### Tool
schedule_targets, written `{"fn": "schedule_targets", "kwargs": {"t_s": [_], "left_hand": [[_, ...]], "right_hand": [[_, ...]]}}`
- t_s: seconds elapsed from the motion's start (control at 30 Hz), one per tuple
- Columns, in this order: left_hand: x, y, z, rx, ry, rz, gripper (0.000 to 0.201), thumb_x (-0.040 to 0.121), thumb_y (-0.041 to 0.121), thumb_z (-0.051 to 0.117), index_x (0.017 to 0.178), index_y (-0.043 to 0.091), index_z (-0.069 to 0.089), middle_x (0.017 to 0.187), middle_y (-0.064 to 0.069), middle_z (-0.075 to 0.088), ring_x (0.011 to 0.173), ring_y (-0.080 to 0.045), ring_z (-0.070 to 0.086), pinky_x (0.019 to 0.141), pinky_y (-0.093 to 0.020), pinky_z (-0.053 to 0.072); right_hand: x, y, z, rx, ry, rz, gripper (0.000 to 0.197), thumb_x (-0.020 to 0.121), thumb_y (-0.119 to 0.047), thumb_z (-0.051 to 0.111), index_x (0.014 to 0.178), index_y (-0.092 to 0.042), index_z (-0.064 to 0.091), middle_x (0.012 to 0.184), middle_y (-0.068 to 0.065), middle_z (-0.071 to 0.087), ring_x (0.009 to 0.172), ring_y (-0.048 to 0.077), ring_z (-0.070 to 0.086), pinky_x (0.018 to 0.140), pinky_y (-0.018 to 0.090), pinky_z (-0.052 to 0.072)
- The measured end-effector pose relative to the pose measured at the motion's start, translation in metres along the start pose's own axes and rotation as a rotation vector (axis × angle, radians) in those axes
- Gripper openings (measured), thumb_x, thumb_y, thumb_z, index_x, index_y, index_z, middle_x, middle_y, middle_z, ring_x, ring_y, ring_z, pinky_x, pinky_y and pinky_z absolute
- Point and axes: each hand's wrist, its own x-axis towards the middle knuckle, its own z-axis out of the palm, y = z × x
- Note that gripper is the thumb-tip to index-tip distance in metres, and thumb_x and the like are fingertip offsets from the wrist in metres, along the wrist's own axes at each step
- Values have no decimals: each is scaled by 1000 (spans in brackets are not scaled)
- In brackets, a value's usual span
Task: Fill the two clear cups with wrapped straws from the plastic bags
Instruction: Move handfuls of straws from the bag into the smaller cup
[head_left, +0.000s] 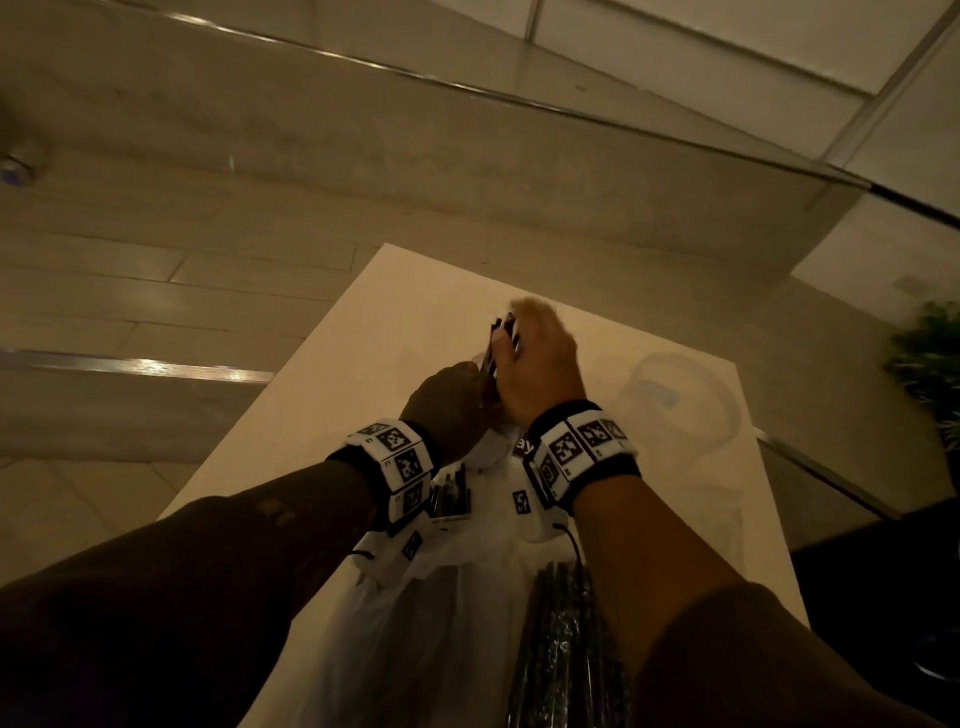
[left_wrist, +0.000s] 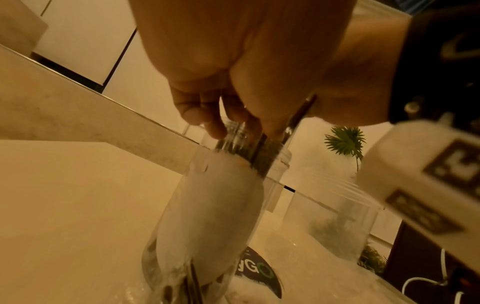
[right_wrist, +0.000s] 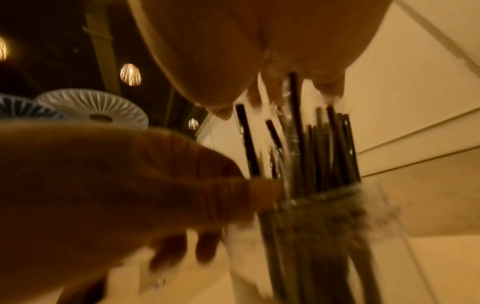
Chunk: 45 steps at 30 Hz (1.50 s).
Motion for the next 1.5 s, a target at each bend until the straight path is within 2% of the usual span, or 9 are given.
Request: {"fn": "schedule_targets", "kwargs": {"t_s": [0.13, 0.27, 0.33, 0.43, 0.57, 0.83, 1.2, 1.33, 1.5], "left_hand": [[-7, -7, -5, -118, 51, 10, 26, 89, 33, 58, 104, 11, 59, 90, -5, 59, 79, -23, 55, 67, -32, 42], [-26, -36, -5, -130, 37, -200, 34, 84, 41, 64, 105, 19, 50, 89, 1, 60, 75, -16, 55, 68, -32, 49], [-38, -55, -2, -53, -97, -390, 49, 81, 47, 65, 114, 17, 46, 103, -6, 60, 87, -23, 59, 75, -36, 52], [-56, -77, 12, 57, -335, -606, 87, 74, 56, 68, 137, 14, 26, 132, -14, 41, 113, -35, 51, 92, -44, 48], [-62, -77, 34, -72, -484, -598, 81, 78, 50, 69, 136, 11, 28, 125, -17, 49, 99, -31, 54, 81, -37, 47], [-61, -81, 47, -95, -416, -553, 47, 87, 38, 62, 124, 13, 45, 125, -14, 52, 111, -30, 51, 90, -36, 43], [-62, -81, 56, -78, -349, -571, 47, 87, 37, 62, 124, 17, 41, 119, -13, 49, 94, -26, 50, 75, -31, 39], [-63, -79, 58, -81, -341, -563, 46, 87, 36, 63, 122, 16, 42, 119, -14, 49, 91, -24, 47, 76, -31, 37], [-61, -77, 60, -91, -329, -551, 46, 87, 38, 62, 122, 15, 42, 120, -13, 49, 98, -27, 50, 76, -31, 38]], "right_hand": [[-8, -1, -3, -7, -3, -31, 46, 101, -31, 38, 146, -18, 39, 157, 8, 28, 148, 22, 15, 121, 46, 8], [-42, -16, -18, 112, 435, -235, 25, 91, -25, 52, 107, -8, 62, 109, 12, 62, 105, 25, 53, 89, 35, 44], [-59, -19, -8, 161, 136, -106, 14, 93, -20, 54, 86, -8, 57, 80, 5, 59, 74, 19, 54, 65, 28, 43], [-74, 7, 44, -37, -511, 242, 22, 94, -27, 55, 82, -9, 58, 75, 4, 57, 74, 20, 56, 65, 27, 45], [-85, 34, 98, -23, -736, 416, 39, 84, -54, 64, 97, -17, 60, 96, 3, 66, 84, 20, 59, 74, 30, 51], [-87, 38, 115, 233, -590, 581, 33, 86, -38, 66, 107, -13, 67, 101, 5, 68, 91, 24, 63, 73, 29, 50], [-77, 1, 61, 435, -417, 362, 32, 94, -25, 59, 124, -15, 55, 107, -4, 55, 99, 11, 50, 89, 23, 36], [-70, -16, 38, 597, -278, 326, 14, 96, -14, 55, 110, -10, 56, 80, -5, 58, 60, -5, 54, 54, 5, 43], [-47, -42, -10, 694, -11, 170, 7, 96, -18, 56, 92, -13, 54, 66, 0, 58, 48, 5, 54, 53, 20, 46]]}}
